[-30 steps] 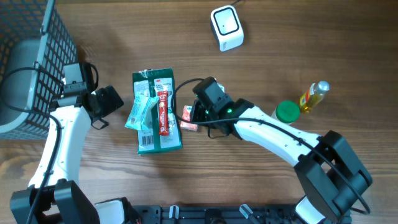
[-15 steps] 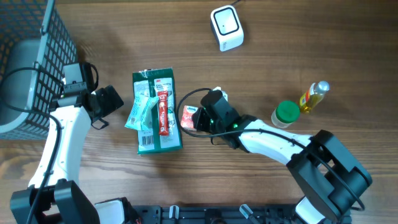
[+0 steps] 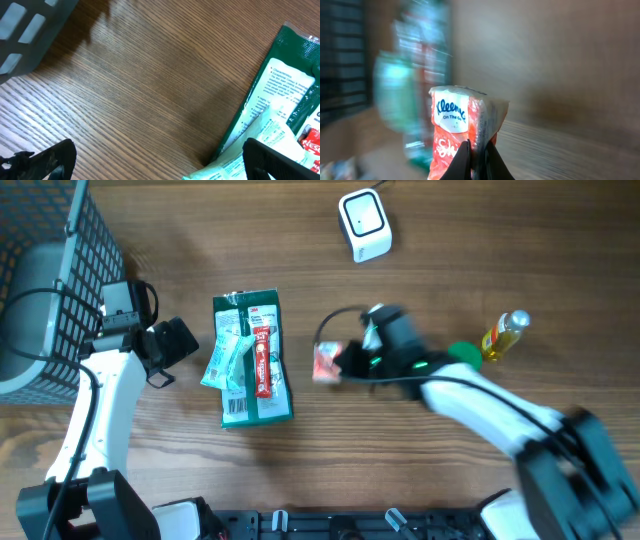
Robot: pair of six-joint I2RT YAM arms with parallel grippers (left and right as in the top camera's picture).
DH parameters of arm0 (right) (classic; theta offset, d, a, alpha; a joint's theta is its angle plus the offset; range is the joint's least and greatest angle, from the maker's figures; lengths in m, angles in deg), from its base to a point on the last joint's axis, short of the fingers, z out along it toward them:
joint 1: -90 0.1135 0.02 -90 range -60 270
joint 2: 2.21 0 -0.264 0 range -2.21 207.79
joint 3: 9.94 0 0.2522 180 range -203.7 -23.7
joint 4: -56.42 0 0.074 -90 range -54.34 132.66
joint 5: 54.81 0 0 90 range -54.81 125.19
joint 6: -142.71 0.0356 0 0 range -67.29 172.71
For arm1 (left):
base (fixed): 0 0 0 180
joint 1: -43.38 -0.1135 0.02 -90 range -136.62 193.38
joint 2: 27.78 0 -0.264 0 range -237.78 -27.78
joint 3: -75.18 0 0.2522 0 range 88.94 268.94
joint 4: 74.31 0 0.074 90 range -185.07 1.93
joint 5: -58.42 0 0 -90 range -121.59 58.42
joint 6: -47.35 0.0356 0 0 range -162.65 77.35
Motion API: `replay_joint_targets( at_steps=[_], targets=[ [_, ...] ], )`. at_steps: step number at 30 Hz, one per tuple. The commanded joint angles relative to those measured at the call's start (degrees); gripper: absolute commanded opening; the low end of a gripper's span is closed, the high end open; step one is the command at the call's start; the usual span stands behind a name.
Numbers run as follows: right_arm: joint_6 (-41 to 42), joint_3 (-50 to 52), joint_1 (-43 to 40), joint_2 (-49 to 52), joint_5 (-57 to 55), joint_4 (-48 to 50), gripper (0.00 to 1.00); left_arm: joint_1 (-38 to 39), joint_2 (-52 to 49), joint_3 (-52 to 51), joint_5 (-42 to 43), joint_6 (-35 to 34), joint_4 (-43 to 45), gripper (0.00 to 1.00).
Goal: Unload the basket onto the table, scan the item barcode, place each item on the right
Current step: 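Lift the Kleenex pack and hold it up toward the white scanner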
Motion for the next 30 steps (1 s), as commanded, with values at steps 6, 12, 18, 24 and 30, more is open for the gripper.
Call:
replay_joint_targets(
  at_steps=[6,12,18,24,30],
  targets=[
    [-24.90,-0.26,-19.45,-11.52,65.22,1.42,0.04,-0.26,0.72,0.79,0.28,0.07,0.13,1.00],
    [-21.64,-0.26,-19.87,-11.52,65.85,1.49,0.04,-0.26,0.72,0.79,0.28,0.07,0.13,1.00],
    [-20.76,-0.26,-19.85,-11.52,65.13,1.57,0.04,-0.26,0.72,0.79,0.28,0.07,0.13,1.00],
    [-25.03,-0.11,-15.45,-11.50,23.93,-8.57,0.04,-0.26,0.72,0.79,0.28,0.07,0.13,1.00],
    [-25.22,-2.89,-4.83,-11.52,-6.01,-17.25,0.04,-0.26,0.72,0.79,0.28,0.07,0.13,1.00]
  ],
)
